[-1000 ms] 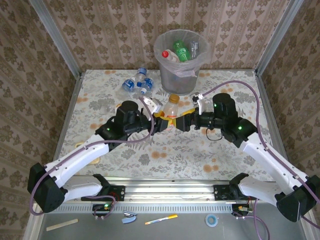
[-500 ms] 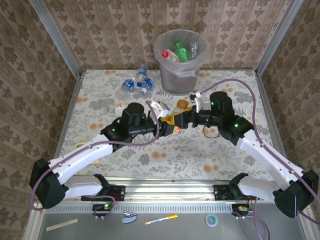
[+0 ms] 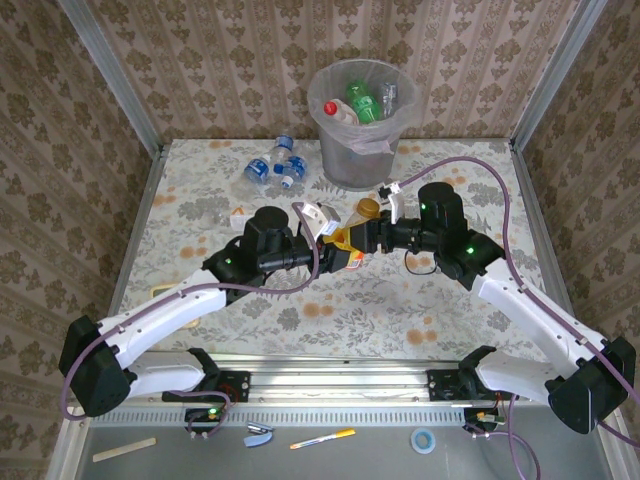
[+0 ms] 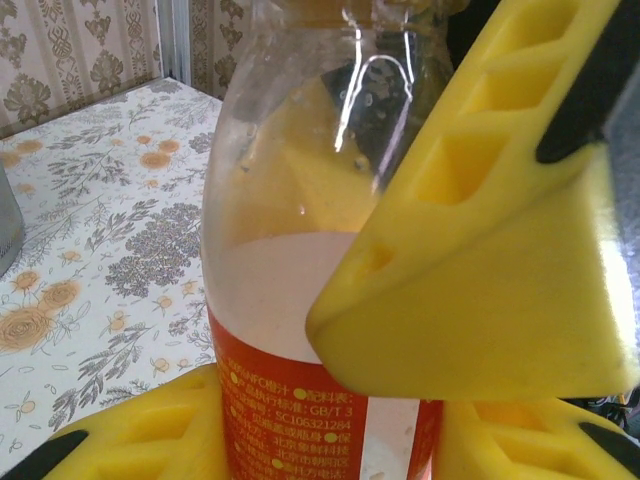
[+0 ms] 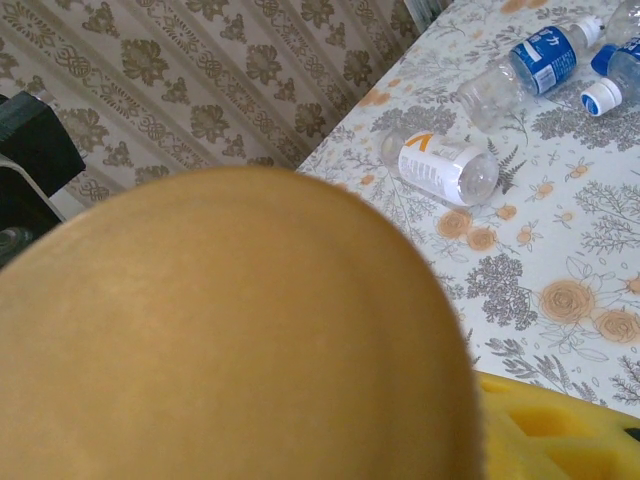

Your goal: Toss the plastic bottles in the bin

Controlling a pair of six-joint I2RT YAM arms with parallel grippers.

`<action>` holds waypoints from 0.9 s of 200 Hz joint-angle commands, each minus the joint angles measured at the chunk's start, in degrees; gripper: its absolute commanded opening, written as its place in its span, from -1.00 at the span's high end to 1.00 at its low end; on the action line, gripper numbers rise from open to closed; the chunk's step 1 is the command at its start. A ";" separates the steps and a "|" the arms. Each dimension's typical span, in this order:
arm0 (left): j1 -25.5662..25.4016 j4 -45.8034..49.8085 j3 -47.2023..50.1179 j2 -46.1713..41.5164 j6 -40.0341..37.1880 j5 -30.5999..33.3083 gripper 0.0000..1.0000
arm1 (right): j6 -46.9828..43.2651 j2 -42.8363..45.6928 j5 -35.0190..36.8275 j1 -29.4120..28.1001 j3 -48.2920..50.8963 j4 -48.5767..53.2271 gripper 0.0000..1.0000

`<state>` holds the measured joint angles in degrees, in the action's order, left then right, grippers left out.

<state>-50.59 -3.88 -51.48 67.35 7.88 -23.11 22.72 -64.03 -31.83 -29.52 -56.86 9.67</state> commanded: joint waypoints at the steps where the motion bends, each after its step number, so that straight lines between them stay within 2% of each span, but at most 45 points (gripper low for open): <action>1: -1.77 -5.90 0.69 -0.90 -1.64 -4.57 0.35 | 0.84 0.16 2.14 -0.23 0.60 -0.71 0.39; 21: -1.86 -6.87 1.37 -1.30 -1.30 -4.49 0.06 | 0.90 1.28 2.89 -0.19 0.86 -0.40 0.53; 46: -1.92 -7.76 2.40 -2.28 -0.99 -3.58 -0.63 | 0.41 2.45 4.38 -0.19 0.96 0.32 0.66; 78: -1.96 -8.96 4.70 -5.02 -0.59 -0.80 -0.99 | 0.03 3.34 6.28 -0.19 0.63 1.13 0.70; 110: -1.74 -8.18 6.59 -8.29 -0.67 1.55 -1.00 | -0.15 3.73 8.42 -0.19 0.32 1.56 0.80; 180: 0.40 -1.76 11.13 -19.31 -0.42 6.53 -1.00 | -3.05 5.54 14.09 -0.15 -1.92 3.40 0.84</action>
<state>-51.33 -8.54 -41.54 52.34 7.46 -18.98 22.24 -60.25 -21.47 -29.52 -56.53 11.51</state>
